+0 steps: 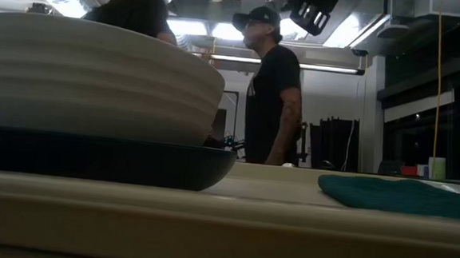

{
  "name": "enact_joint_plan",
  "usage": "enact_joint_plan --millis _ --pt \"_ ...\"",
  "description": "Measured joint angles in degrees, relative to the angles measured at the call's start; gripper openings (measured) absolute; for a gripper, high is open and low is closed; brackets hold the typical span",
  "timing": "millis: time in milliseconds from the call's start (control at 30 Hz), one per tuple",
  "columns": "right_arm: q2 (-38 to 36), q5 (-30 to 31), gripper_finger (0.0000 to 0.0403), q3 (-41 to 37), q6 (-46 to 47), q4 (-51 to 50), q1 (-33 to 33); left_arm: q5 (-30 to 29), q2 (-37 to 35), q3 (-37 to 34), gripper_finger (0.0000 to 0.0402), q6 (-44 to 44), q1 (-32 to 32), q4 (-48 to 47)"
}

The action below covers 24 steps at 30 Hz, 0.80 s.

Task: Set up tray
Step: Put the orange knife on the napkin

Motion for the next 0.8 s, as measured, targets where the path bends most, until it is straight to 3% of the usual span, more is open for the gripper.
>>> enact_joint_plan --millis 200,500,800 --pt "0.0 1.74 0.0145 -0.04 0.13 0.02 0.07 -1.34 -0.02 0.0 0.0002 0.07 0.02 0.04" --pt "0.0 13.88 0.0145 -0.07 4.86 -2.52 1.72 -2.15 -0.04 0.0 0.0002 -0.27 0.46 0.8" --pt "0.02 23.29 0.0145 -0.07 5.09 -8.16 4.23 1.92 0.31 0.0 0.0001 -0.17 1.18 4.99"
